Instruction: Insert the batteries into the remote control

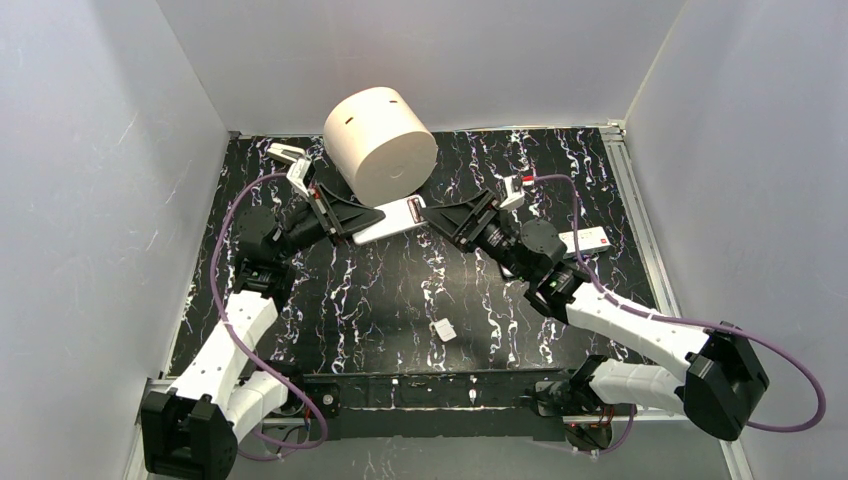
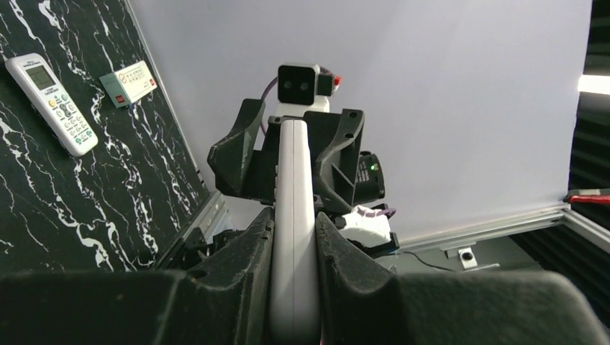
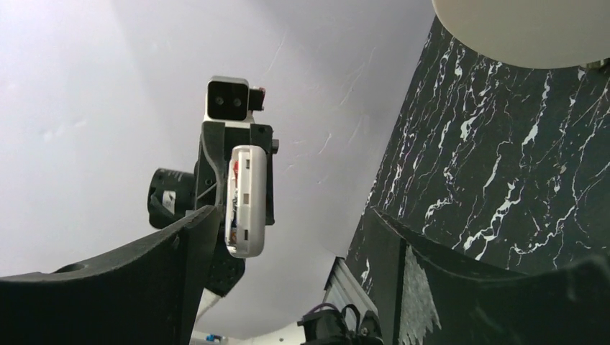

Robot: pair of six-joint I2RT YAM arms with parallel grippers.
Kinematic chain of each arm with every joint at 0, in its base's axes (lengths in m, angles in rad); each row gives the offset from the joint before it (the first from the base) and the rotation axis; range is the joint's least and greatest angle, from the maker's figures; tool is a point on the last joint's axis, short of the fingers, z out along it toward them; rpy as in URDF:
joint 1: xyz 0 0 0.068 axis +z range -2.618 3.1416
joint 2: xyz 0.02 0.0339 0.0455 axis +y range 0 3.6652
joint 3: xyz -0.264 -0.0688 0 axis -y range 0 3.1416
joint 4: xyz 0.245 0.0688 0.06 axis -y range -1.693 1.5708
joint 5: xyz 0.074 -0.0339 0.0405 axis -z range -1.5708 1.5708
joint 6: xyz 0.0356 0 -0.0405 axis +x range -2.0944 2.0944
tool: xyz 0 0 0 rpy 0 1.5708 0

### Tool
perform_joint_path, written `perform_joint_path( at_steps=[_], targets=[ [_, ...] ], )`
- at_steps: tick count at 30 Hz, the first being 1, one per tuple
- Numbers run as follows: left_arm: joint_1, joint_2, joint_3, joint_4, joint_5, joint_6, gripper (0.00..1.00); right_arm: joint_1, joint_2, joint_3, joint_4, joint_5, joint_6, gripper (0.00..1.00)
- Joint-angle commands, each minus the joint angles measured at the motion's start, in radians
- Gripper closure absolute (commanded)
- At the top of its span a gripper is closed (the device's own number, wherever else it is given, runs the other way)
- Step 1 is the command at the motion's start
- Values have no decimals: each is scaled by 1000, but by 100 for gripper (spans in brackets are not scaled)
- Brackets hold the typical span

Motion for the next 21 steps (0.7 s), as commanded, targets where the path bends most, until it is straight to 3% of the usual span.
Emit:
perform_joint_path(
  at_steps=[1,6,11,18,21],
  targets=[
    [-3,19,62,14,102,83,100,-42,-34,18,41,-221,-96,18],
    [-2,19,77,-15,151,131,100,-52,-29,80,-63,-328,-163,21],
    [-3,32,86,-28,183,158,100,-56,-20,102,-121,-355,-208,33],
    [-1,43,95,-32,271,203,100,-83,-26,94,-84,-421,-204,28],
    [-2,46,90,-37,283,218,100,-90,-31,102,-63,-468,-227,35]
  ],
)
